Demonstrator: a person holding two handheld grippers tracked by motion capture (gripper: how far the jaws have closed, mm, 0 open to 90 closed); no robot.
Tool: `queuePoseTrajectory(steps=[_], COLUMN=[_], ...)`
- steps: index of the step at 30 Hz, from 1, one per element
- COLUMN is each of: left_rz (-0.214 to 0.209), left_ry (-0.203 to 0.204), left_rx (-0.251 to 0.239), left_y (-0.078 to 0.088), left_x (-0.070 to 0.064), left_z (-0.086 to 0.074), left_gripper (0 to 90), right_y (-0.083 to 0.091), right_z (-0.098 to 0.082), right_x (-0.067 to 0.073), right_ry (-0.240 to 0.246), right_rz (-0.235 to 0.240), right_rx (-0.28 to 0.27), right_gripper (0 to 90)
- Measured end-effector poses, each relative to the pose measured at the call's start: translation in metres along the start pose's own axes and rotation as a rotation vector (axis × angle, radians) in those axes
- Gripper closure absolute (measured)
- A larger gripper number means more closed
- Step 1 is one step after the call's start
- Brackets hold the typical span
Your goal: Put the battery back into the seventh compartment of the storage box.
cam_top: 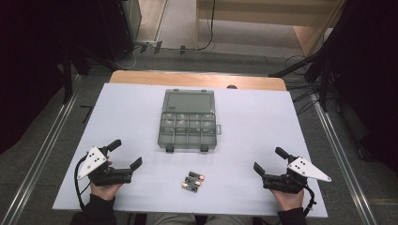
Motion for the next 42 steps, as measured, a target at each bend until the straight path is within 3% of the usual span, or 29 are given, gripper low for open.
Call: queuePoseTrajectory(steps=[18, 25, 31, 42], left_rz=[-0.004, -0.007, 0.001, 0.002], left_ry=[-0.007, -0.007, -0.009, -0.010], left_rx=[-0.001, -0.001, 0.000, 0.004], left_y=[0.000, -0.001, 0.000, -0.001], left_x=[-0.001, -0.002, -0.001, -0.002], left_z=[0.000, 0.000, 0.000, -0.001], left_gripper=[0.0, 0.0, 0.0, 0.0], right_y=[-0.004, -0.012, -0.018, -0.032], right_z=[-0.003, -0.004, -0.002, 0.004], right_x=[0.003, 0.012, 0.020, 0.046], right_ry=[0.026, 0.078, 0.086, 0.139], right_rz=[0.003, 0.037, 0.081, 0.152], right_rx=[0.055, 0.098, 0.127, 0.194], right_gripper=[0.6, 1.2, 1.1, 1.1])
Point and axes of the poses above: each handheld gripper's, and its own axes: y roughly backward along the jaws, z roughly out of its top, x roughly to its left, the point moved 5 cm from there along -y, roughly forward along the jaws, and after that the axes turned 5 degrees about y, right-handed, at the moved point
